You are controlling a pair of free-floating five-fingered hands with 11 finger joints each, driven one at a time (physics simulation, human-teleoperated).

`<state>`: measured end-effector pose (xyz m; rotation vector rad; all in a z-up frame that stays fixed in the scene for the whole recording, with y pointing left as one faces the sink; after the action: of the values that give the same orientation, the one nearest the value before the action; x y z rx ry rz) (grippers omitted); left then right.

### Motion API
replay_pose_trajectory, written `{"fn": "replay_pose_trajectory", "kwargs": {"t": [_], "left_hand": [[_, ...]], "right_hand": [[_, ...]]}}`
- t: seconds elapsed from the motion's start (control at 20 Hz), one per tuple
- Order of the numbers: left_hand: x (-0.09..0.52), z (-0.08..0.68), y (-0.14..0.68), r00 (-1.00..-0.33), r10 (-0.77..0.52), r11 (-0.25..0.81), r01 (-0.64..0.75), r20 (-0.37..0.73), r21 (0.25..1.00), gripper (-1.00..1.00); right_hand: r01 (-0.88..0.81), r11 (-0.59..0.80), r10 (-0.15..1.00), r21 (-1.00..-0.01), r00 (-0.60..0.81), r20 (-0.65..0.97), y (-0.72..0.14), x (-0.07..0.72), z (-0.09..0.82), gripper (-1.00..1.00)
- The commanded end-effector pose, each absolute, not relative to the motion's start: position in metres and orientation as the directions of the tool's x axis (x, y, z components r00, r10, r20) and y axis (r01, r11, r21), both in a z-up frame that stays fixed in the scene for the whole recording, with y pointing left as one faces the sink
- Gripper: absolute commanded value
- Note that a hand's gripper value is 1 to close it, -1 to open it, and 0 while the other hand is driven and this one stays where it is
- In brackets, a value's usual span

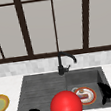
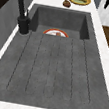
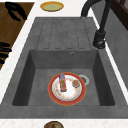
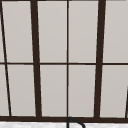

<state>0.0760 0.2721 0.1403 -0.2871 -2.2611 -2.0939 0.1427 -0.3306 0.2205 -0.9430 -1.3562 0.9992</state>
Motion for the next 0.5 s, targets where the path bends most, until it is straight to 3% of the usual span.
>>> {"fn": "replay_pose_trajectory", "kwargs": {"t": [0.0,0.45], "left_hand": [[0.076,0.14,0.272,-0.982,0.104,0.068,0.167,0.159,0.984,0.0],[0.076,0.14,0.272,-0.982,0.104,0.068,0.167,0.159,0.984,0.0]], "right_hand": [[-0.033,0.316,0.949,-0.948,-0.007,0.316,-0.318,0.121,0.24,-1.0],[0.049,0.316,0.947,-0.948,0.04,0.318,-0.294,0.064,0.246,-1.0]]}}
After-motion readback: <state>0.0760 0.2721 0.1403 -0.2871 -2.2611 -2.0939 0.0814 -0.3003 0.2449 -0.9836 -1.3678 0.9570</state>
